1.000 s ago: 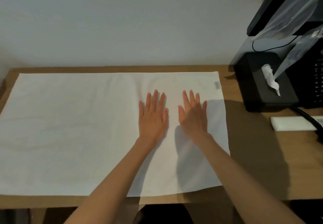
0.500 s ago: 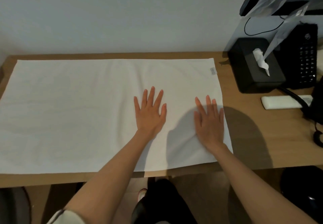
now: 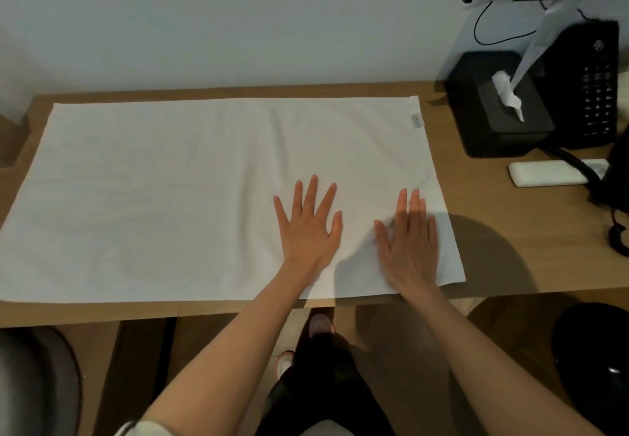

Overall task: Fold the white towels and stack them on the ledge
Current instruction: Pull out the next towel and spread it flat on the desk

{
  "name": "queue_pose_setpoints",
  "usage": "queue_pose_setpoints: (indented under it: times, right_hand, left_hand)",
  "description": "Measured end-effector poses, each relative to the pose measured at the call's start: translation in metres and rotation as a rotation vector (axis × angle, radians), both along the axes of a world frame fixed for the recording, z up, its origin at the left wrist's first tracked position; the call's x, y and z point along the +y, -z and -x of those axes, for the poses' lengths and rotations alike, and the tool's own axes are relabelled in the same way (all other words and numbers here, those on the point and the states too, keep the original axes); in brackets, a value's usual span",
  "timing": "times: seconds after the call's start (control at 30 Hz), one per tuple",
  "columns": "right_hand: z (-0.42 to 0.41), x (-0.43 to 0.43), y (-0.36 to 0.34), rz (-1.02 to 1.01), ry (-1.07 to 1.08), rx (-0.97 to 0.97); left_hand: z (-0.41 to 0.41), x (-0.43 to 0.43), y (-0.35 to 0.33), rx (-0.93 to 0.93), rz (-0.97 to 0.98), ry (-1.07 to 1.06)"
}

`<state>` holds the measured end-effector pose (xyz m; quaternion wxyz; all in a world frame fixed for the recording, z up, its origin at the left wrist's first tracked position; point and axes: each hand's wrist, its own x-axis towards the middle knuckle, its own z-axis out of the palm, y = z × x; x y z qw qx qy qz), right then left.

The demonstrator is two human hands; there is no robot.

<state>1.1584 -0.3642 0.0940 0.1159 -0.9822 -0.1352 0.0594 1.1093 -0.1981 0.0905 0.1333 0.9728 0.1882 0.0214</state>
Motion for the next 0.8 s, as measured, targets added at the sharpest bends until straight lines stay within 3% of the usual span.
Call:
queue_pose_setpoints:
  times: [0.17,0.3,0.47,0.67,0.8]
  right_hand:
    - [0.001,-0.008,-0.005,0.081,-0.058,0.027]
    - [-0.001,-0.016,-0.020,-0.067,-0.063,0.030]
    - [0.015,-0.041,-0.033,-0.133,0.214,-0.124]
    - [0.027,-0.047,-0.035,-0.107,0.541,0.062]
    - [0.026,-0.043,-0.039,0.035,0.636,0.192]
  left_hand:
    - [-0.002,-0.001,0.001,0.037,-0.006,-0.004]
    - [0.004,-0.002,-0.010,0.040,0.035,0.051]
    - [0.029,-0.006,-0.027,0.011,0.018,0.153]
    - [0.060,-0.007,-0.023,0.159,0.007,0.118]
    - [0.069,-0.003,-0.017,0.161,0.056,0.095]
